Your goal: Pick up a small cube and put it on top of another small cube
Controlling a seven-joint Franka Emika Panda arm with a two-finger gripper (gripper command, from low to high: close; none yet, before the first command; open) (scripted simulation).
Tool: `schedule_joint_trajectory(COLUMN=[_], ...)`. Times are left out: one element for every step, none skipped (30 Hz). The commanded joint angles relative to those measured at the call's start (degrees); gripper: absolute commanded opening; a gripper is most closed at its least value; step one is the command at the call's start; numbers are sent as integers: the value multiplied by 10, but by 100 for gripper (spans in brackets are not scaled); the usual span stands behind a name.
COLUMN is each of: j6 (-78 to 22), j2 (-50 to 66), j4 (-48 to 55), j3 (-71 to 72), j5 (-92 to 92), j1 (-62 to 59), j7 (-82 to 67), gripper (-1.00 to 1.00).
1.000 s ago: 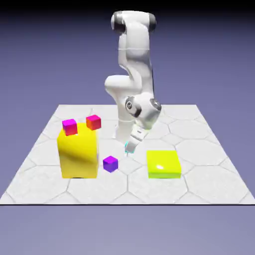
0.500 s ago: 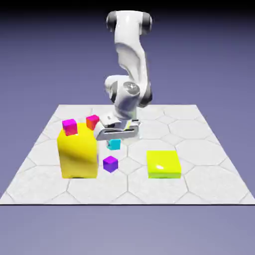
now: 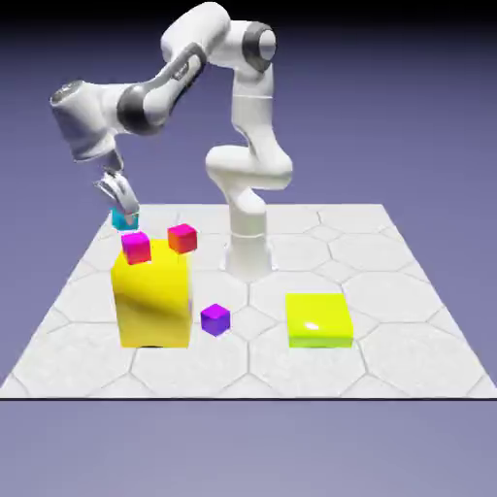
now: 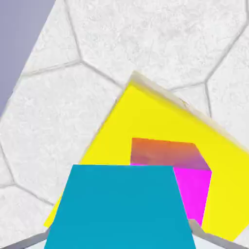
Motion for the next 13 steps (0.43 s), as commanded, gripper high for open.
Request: schedule_joint_trajectory(j6=[-21,-34,-43,-43,-22,-1,20,41,56,56,56,35,14], j2=[1,4,7,7,7,7,8,8,8,8,8,8,8], j4=[15,6,-1,-1,-21,-42,-63,-84,-98,-98,-98,-78,-57], j3=[-17,-11,-6,-6,-4,-3,-1,0,1,1,1,0,-2], j5=[16,6,-2,-2,0,2,4,5,7,7,7,5,3], j1=[-6,7,18,18,19,20,21,22,23,23,23,22,21], j7=[25,50,67,68,66,64,62,60,59,59,59,61,62], gripper=[-100,-100,-100,-100,-100,-100,-100,-100,-100,100,100,100,100])
